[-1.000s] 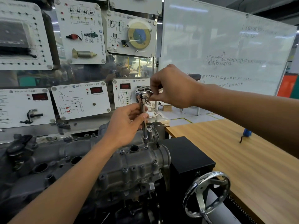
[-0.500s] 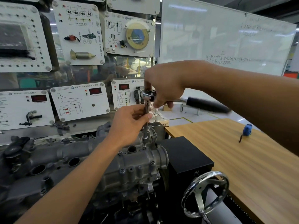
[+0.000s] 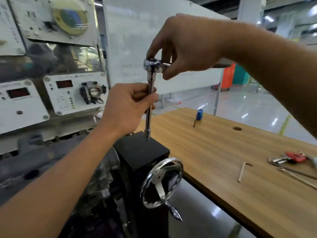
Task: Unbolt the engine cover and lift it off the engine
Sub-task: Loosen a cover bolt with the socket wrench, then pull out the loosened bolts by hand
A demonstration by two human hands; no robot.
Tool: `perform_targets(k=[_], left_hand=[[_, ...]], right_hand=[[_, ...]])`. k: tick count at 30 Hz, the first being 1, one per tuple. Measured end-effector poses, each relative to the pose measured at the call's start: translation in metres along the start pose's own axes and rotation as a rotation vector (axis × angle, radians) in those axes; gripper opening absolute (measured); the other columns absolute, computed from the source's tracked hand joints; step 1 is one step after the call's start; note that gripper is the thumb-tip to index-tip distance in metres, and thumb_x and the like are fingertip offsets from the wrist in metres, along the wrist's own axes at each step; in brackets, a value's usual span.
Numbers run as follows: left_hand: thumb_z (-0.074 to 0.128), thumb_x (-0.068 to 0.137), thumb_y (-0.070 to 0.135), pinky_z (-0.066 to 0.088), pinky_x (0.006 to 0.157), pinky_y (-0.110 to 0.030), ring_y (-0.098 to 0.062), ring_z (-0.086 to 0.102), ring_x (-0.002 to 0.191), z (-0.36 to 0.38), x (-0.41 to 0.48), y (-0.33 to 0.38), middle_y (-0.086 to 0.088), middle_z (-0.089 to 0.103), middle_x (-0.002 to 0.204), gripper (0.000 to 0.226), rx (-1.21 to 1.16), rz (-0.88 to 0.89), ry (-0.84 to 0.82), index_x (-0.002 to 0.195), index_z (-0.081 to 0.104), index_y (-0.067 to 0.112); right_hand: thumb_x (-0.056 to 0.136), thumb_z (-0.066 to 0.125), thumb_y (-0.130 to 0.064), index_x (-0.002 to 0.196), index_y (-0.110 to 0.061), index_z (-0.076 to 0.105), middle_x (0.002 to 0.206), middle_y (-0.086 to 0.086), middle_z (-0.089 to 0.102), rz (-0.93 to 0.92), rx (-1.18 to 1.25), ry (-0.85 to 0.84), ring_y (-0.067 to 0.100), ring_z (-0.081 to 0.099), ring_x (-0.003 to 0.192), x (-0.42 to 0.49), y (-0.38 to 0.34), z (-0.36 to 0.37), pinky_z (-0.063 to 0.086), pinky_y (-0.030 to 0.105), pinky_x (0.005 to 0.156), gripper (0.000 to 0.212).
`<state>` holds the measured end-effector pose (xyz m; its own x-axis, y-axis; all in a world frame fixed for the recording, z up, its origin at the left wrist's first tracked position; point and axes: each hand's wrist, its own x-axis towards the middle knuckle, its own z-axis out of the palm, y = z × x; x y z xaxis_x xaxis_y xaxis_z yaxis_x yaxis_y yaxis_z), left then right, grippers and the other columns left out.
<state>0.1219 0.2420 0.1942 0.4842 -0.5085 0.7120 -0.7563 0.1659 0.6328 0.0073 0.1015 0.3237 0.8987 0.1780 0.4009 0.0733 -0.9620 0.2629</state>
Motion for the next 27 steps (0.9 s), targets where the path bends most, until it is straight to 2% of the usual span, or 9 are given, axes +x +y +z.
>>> perform_targets(k=[4, 7, 9, 13, 17, 21, 23, 25, 27], left_hand=[[0.077, 0.086, 0.014, 0.063, 0.074, -0.04, -0.017, 0.075, 0.07, 0.119, -0.012, -0.02, 0.005, 0.078, 0.076, 0.022, -0.171, -0.166, -0.134, 0.078, 0.073, 0.035], [0.076, 0.087, 0.018, 0.06, 0.064, -0.032, -0.011, 0.072, 0.06, 0.196, -0.025, -0.036, 0.0, 0.076, 0.073, 0.008, -0.186, -0.236, -0.226, 0.081, 0.077, 0.023], [0.072, 0.089, 0.019, 0.056, 0.061, -0.024, -0.009, 0.07, 0.061, 0.239, -0.039, -0.051, 0.003, 0.075, 0.077, 0.009, -0.166, -0.337, -0.391, 0.096, 0.077, 0.016], [0.061, 0.095, 0.023, 0.04, 0.062, -0.015, -0.01, 0.059, 0.071, 0.293, -0.083, -0.082, 0.013, 0.06, 0.072, 0.013, 0.094, -0.323, -0.699, 0.094, 0.073, 0.018], [0.055, 0.098, 0.028, 0.031, 0.054, -0.017, -0.005, 0.051, 0.064, 0.314, -0.097, -0.094, 0.013, 0.055, 0.066, 0.026, 0.178, -0.251, -0.695, 0.073, 0.063, 0.027], [0.058, 0.096, 0.028, 0.039, 0.073, -0.026, -0.018, 0.056, 0.088, 0.324, -0.109, -0.101, 0.001, 0.062, 0.09, 0.018, 0.215, -0.078, -0.709, 0.099, 0.074, 0.02], [0.059, 0.095, 0.03, 0.046, 0.079, -0.029, -0.016, 0.058, 0.087, 0.327, -0.118, -0.101, 0.002, 0.058, 0.093, 0.019, 0.171, -0.097, -0.692, 0.099, 0.075, 0.02], [0.059, 0.093, 0.032, 0.049, 0.077, -0.031, -0.012, 0.057, 0.082, 0.329, -0.122, -0.101, 0.008, 0.053, 0.091, 0.018, 0.144, -0.157, -0.654, 0.095, 0.075, 0.022], [0.06, 0.092, 0.034, 0.045, 0.074, -0.026, -0.006, 0.053, 0.081, 0.33, -0.123, -0.097, 0.014, 0.047, 0.089, 0.018, 0.15, -0.201, -0.645, 0.093, 0.074, 0.024]], right_hand=[[0.079, 0.081, -0.028, 0.123, -0.024, 0.067, 0.071, -0.013, 0.075, 0.299, 0.094, -0.238, -0.002, 0.069, 0.067, -0.073, 0.055, 0.039, 0.045, 0.015, 0.069, 0.046], [0.083, 0.076, -0.02, 0.106, -0.02, 0.073, 0.059, -0.013, 0.071, 0.52, 0.164, -0.347, 0.005, 0.07, 0.058, -0.135, 0.096, 0.083, 0.058, 0.03, 0.074, 0.023], [0.084, 0.071, -0.017, 0.087, -0.016, 0.075, 0.06, -0.005, 0.072, 0.676, 0.194, -0.392, 0.012, 0.07, 0.057, -0.177, 0.119, 0.112, 0.06, 0.036, 0.072, 0.005], [0.086, 0.067, -0.017, 0.068, -0.021, 0.068, 0.069, 0.0, 0.074, 0.915, 0.29, -0.443, 0.011, 0.067, 0.056, -0.245, 0.15, 0.17, 0.053, 0.027, 0.064, 0.018], [0.084, 0.065, -0.021, 0.081, -0.015, 0.073, 0.066, -0.005, 0.075, 1.048, 0.342, -0.568, 0.005, 0.069, 0.054, -0.286, 0.163, 0.216, 0.053, 0.024, 0.061, 0.011], [0.068, 0.069, -0.024, 0.075, -0.009, 0.074, 0.056, -0.007, 0.071, 1.076, 0.283, -0.836, 0.012, 0.071, 0.052, -0.295, 0.171, 0.225, 0.054, 0.024, 0.048, 0.017], [0.072, 0.067, -0.022, 0.072, -0.007, 0.072, 0.058, -0.003, 0.072, 1.118, 0.321, -0.792, 0.014, 0.072, 0.053, -0.282, 0.177, 0.226, 0.057, 0.027, 0.05, 0.016], [0.079, 0.069, -0.029, 0.067, -0.006, 0.067, 0.055, 0.001, 0.071, 1.138, 0.323, -0.631, 0.014, 0.07, 0.048, -0.262, 0.176, 0.236, 0.06, 0.03, 0.059, 0.027], [0.083, 0.071, -0.037, 0.065, -0.007, 0.062, 0.059, 0.005, 0.071, 1.156, 0.35, -0.613, 0.015, 0.066, 0.042, -0.24, 0.162, 0.254, 0.056, 0.026, 0.053, 0.036]])
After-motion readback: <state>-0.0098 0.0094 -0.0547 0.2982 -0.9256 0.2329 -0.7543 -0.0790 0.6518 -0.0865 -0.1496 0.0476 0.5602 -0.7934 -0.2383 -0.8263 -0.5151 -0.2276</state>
